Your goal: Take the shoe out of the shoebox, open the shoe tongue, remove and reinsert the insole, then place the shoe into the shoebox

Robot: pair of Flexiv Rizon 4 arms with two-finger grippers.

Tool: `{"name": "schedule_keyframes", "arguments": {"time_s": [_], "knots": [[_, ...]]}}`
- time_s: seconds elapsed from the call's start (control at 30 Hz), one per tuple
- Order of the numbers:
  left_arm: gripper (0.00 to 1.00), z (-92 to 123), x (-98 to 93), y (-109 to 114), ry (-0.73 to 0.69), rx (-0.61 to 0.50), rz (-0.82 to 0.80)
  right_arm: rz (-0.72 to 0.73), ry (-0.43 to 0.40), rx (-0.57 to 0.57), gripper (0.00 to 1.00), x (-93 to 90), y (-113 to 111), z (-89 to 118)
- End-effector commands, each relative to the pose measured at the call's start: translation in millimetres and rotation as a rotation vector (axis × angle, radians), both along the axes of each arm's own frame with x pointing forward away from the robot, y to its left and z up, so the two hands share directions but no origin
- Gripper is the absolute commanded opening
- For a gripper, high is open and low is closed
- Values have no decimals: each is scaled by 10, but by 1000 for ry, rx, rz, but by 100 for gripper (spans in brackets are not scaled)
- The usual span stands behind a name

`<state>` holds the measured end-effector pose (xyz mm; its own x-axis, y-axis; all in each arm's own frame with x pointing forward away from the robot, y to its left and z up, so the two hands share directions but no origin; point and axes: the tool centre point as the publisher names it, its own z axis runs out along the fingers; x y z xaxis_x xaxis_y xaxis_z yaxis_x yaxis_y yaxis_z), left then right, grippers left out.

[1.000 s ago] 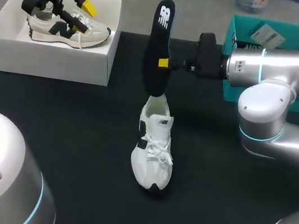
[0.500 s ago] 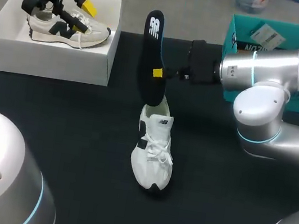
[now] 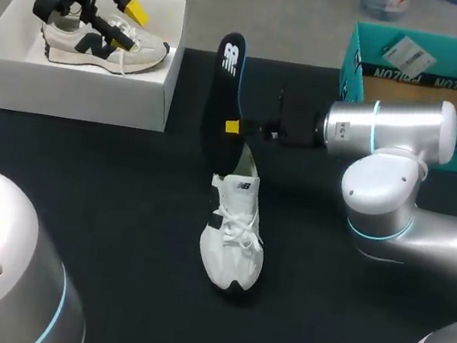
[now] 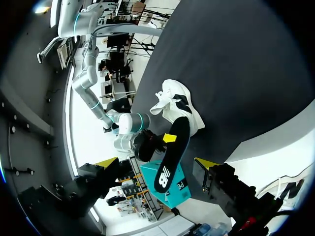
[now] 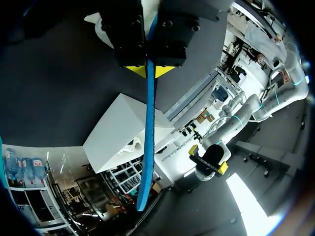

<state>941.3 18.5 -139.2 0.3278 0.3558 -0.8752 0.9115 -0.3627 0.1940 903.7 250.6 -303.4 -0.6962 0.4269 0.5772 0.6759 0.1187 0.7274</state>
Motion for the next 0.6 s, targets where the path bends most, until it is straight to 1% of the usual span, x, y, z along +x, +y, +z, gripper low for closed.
{"name": "schedule_keyframes", "arguments": {"time_s": [0.03,0.17,0.27,0.43,0.53,0.6], "knots": [[100,3,11,6,-1,3,-4,-6,-8,-27,0,-5,-12,117],[100,3,11,6,-1,3,-4,-10,-30,-25,0,36,-50,262],[100,3,11,6,-1,3,-4,-4,-28,-30,0,77,-42,308],[100,3,11,6,-1,3,-4,9,-15,-24,0,107,-14,290],[100,3,11,6,-1,3,-4,12,2,-13,0,64,1,247],[100,3,11,6,-1,3,-4,12,29,-8,0,25,6,202]]}}
